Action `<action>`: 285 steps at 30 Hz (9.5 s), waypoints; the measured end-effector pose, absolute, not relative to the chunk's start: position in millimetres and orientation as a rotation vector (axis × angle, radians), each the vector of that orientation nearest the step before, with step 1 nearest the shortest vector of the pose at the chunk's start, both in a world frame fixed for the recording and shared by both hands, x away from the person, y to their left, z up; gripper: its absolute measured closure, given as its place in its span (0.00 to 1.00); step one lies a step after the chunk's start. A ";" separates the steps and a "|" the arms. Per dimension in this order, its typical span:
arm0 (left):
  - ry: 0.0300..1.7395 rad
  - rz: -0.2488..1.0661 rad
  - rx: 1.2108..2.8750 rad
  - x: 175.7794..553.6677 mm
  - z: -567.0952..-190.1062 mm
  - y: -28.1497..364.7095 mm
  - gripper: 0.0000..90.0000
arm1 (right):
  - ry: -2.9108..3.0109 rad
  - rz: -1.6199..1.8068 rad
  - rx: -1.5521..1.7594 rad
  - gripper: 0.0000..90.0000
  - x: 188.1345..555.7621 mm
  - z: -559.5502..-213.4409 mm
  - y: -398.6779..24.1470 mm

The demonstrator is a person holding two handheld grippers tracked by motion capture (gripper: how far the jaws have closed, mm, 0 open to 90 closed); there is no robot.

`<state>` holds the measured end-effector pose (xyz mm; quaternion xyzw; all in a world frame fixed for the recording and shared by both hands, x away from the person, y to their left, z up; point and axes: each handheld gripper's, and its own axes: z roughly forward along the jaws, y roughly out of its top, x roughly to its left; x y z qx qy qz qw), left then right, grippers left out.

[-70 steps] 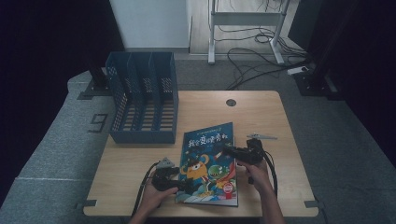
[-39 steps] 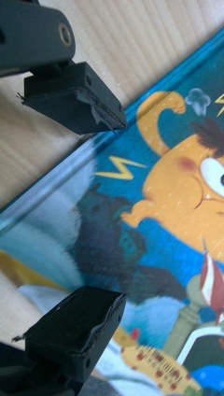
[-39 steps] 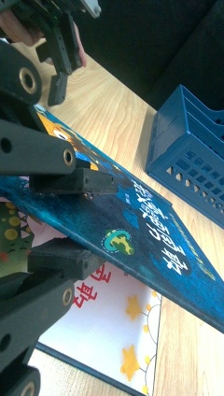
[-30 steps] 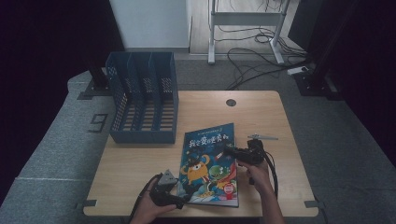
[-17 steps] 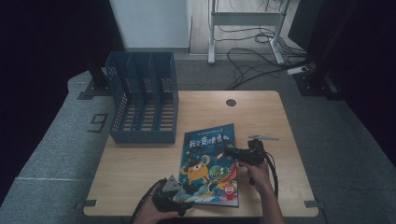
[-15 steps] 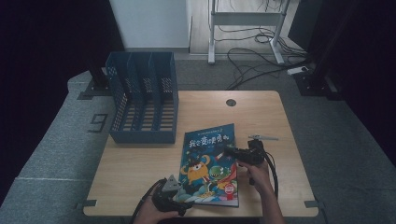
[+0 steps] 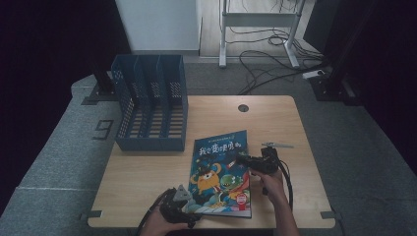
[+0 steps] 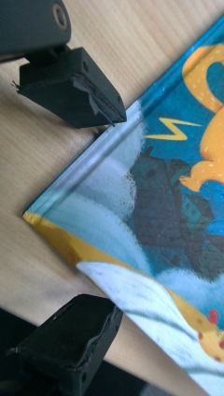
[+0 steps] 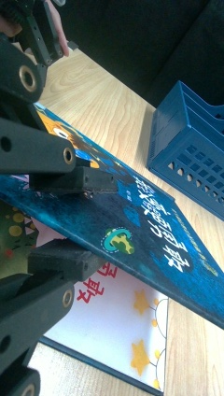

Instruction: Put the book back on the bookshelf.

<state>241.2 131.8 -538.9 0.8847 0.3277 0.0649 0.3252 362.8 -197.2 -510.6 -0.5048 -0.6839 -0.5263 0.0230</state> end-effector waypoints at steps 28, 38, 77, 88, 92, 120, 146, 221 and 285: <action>0.856 0.149 2.276 255.1 -540.5 140.0 0.13 | -2.184 -1.714 -1.595 0.77 351.9 -489.4 -192.1; 0.860 0.138 2.272 257.9 -540.2 140.3 0.13 | -2.231 -1.759 -1.586 0.77 345.5 -479.4 -188.9; 0.893 0.133 2.293 274.3 -537.7 128.3 0.13 | -2.371 -1.973 -1.508 0.77 325.4 -454.1 -188.9; 0.900 0.145 2.301 279.8 -537.3 119.7 0.13 | -2.411 -2.079 -1.452 0.79 316.2 -444.2 -190.5; 0.910 0.137 2.297 279.2 -536.8 120.6 0.14 | -2.407 -2.076 -1.452 0.79 317.1 -445.3 -191.4; 0.949 0.163 2.253 281.4 -538.8 118.3 0.14 | -2.517 -2.186 -1.353 0.79 305.0 -435.9 -188.6; 0.967 0.159 2.245 280.0 -538.0 127.7 0.16 | -2.508 -2.186 -1.356 0.79 306.9 -438.5 -190.9; 0.954 0.165 2.236 292.5 -539.3 113.8 0.17 | -2.589 -2.300 -1.262 0.79 298.1 -431.5 -194.8; 1.026 0.273 2.258 318.2 -540.0 90.3 0.15 | -2.682 -2.343 -1.056 0.85 282.0 -421.3 -202.4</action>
